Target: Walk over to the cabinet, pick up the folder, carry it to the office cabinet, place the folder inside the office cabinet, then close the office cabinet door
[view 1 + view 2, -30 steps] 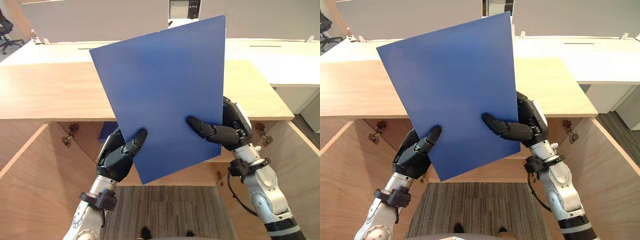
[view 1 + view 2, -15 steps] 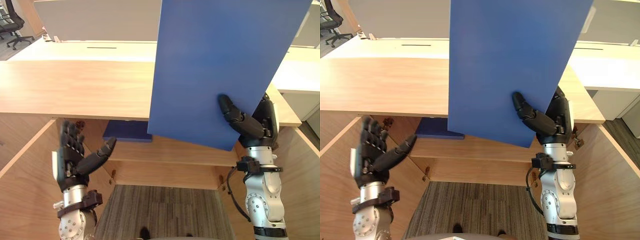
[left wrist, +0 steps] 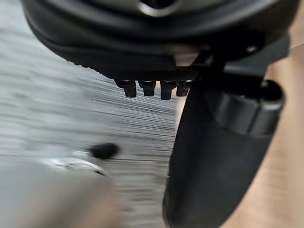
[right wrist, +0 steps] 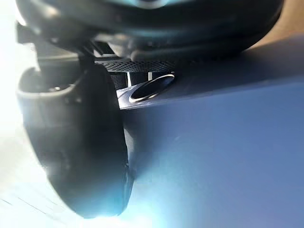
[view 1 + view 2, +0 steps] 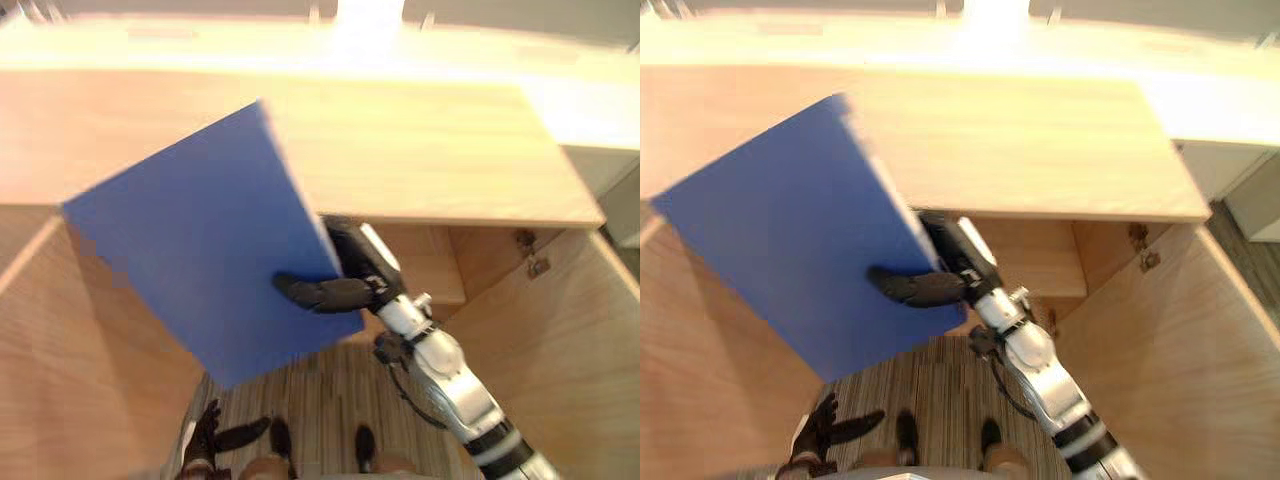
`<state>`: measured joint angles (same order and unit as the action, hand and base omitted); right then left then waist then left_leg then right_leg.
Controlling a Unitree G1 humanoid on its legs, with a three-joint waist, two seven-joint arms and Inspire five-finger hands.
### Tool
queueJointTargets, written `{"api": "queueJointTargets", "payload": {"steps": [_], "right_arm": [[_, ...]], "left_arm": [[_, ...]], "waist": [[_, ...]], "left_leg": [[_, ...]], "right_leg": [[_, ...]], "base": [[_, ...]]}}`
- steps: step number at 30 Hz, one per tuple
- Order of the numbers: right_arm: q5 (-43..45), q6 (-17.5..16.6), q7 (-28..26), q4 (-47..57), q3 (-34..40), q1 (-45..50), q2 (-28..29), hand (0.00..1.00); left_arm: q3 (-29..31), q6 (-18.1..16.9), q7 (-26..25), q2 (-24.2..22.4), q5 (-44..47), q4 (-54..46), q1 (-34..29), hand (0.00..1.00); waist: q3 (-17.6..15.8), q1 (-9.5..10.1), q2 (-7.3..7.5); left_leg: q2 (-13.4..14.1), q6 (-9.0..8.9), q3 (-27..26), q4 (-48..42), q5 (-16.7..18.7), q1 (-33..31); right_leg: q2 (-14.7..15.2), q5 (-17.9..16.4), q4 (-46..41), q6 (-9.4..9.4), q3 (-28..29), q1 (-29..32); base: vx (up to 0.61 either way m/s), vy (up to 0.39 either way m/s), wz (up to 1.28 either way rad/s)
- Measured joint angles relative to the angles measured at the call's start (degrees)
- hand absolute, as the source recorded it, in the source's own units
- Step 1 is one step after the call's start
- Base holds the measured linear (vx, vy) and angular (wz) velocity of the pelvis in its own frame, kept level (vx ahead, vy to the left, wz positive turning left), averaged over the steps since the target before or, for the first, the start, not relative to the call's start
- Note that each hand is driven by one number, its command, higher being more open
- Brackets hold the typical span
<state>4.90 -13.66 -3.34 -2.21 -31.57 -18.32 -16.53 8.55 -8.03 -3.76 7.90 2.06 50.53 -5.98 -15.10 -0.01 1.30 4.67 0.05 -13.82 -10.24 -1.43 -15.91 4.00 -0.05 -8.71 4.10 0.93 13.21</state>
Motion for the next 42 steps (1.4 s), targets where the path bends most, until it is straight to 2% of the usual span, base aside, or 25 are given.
{"api": "queueJointTargets", "payload": {"steps": [3, 6, 8, 11, 13, 14, 15, 19, 22, 25, 30, 31, 36, 42], "right_arm": [[-8.78, 1.6, 2.02, -5.9, -1.61, -5.0, -0.12, 0.0], [-12.18, 3.23, 3.72, -8.23, -0.81, -6.92, -0.16, 0.0], [-11.77, 4.03, 5.24, -8.54, 1.49, -7.37, 0.88, 0.0], [-8.84, 4.21, 6.45, -8.52, 5.74, -8.8, 3.24, 0.0], [-1.26, 4.18, 9.12, -8.03, 12.41, -11.59, 5.94, 0.0], [0.89, 4.17, 10.13, -8.03, 14.24, -12.76, 6.55, 0.0], [6.03, 4.11, 12.69, -8.01, 19.21, -16.12, 7.53, 0.0], [18.94, 2.34, 19.09, -8.21, 30.36, -24.21, 7.75, 0.0], [27.41, -0.93, 22.82, -10.48, 35.28, -29.64, 7.65, 0.0], [33.57, -2.69, 25.6, -13.68, 39.38, -33.5, 7.76, 0.0], [43.74, -4.31, 29.71, -20.15, 46.35, -39.86, 8.04, 0.0], [44.62, -4.39, 30.17, -21.01, 47.16, -40.7, 8.09, 1.0], [52.03, -5.78, 32.13, -25.3, 51.23, -47.89, 7.79, 1.0], [58.34, -5.86, 32.09, -29.41, 50.7, -53.79, 7.34, 1.0]], "left_arm": [[-0.1, -0.38, -0.99, -0.45, 1.12, -0.46, 3.95, 1.0], [-1.55, -1.31, -1.29, -0.32, 1.37, -1.76, 7.26, 1.0], [-2.49, -2.0, -1.37, -0.74, 1.84, -4.42, 9.13, 1.0], [-2.29, -2.24, -1.45, -1.27, 2.54, -7.25, 10.52, 1.0], [-2.02, -2.39, -2.03, -1.86, 2.71, -10.61, 11.59, 1.0], [-1.86, -2.42, -2.3, -2.13, 2.97, -11.68, 11.76, 1.0], [-1.08, -2.5, -2.57, -2.91, 3.73, -13.8, 12.46, 1.0], [-1.04, -3.33, -2.91, -5.35, 5.13, -18.14, 12.98, 1.0], [-1.1, -3.47, -3.39, -5.76, 6.11, -19.08, 13.13, 1.0], [-1.12, -3.52, -3.92, -5.9, 7.05, -19.09, 13.18, 1.0], [-1.31, -3.63, -5.85, -6.46, 9.23, -19.53, 14.07, 1.0], [-1.35, -3.64, -5.94, -6.5, 9.3, -19.65, 14.07, 1.0], [-2.72, -3.66, -7.43, -6.64, 10.11, -20.98, 14.07, 1.0], [-4.1, -3.74, -7.57, -6.69, 10.4, -22.11, 14.07, 1.0]], "waist": [[-5.91, 1.04, -2.16], [-9.66, 1.02, -3.57], [-10.53, 1.25, -4.27], [-10.91, 1.73, -4.75], [-11.46, 2.4, -5.5], [-11.48, 2.56, -5.53], [-11.58, 3.2, -5.55], [-12.05, 4.16, -6.02], [-12.06, 4.16, -6.04], [-12.06, 4.36, -6.04], [-12.05, 5.75, -6.06], [-12.04, 5.82, -6.07], [-12.0, 6.39, -6.12], [-11.89, 7.03, -6.27]], "left_leg": [[2.26, 0.13, 0.89, -9.55, 3.13, -8.64], [2.68, 0.33, 1.97, -14.41, 4.33, -14.98], [2.92, 0.59, 2.29, -19.92, 5.92, -22.38], [3.62, 0.68, 2.39, -26.0, 8.01, -29.24], [4.18, 0.81, 3.37, -31.53, 9.13, -35.45], [4.25, 0.81, 3.6, -32.6, 9.33, -36.98], [4.32, 0.81, 3.94, -34.77, 9.6, -40.24], [4.53, 1.06, 4.85, -39.34, 10.62, -45.41], [4.84, 1.19, 4.95, -40.98, 11.09, -46.84], [4.97, 0.61, 5.24, -41.21, 11.53, -47.18], [4.93, 0.97, 6.13, -41.69, 11.28, -48.28], [4.91, 0.95, 6.36, -41.74, 11.27, -48.47], [4.3, 0.57, 7.19, -41.73, 11.03, -49.11], [3.87, -0.02, 8.43, -40.95, 10.16, -49.85]], "right_leg": [[-1.3, -0.36, -4.59, -0.24, -0.22, 6.34], [-1.12, -2.5, -11.39, -0.15, -0.76, 13.23], [-0.65, -5.62, -19.65, -0.01, -0.61, 21.87], [-0.02, -8.78, -27.63, -0.2, -0.4, 29.58], [0.15, -10.93, -34.03, -0.29, -0.9, 35.79], [0.2, -11.49, -35.4, -0.25, -1.02, 37.29], [0.44, -12.44, -38.34, -0.3, -1.14, 40.76], [0.81, -14.09, -43.61, -0.65, -1.25, 45.76], [0.79, -14.76, -45.33, -0.69, -1.17, 47.31], [0.78, -15.16, -45.59, -0.91, -1.53, 47.54], [0.92, -15.84, -46.41, -1.44, -2.52, 48.23], [0.95, -15.94, -46.46, -1.54, -2.76, 48.25], [1.64, -16.72, -47.43, -2.08, -3.71, 48.76], [2.0, -17.07, -47.47, -2.68, -5.11, 49.01]], "base": [[-0.18, 0.03, -0.07], [-0.17, 0.026, 0.09], [-0.16, 0.013, 0.06], [-0.13, 0.001, 0.04], [-0.09, -0.022, 0.12], [-0.09, -0.045, 0.15], [-0.07, -0.05, 0.13], [-0.02, -0.049, 0.09], [0.02, -0.048, -0.02], [0.02, -0.053, 0.01], [0.03, -0.045, 0.06], [0.04, -0.059, 0.14], [0.01, -0.047, 0.1], [-0.01, -0.054, 0.1]]}}
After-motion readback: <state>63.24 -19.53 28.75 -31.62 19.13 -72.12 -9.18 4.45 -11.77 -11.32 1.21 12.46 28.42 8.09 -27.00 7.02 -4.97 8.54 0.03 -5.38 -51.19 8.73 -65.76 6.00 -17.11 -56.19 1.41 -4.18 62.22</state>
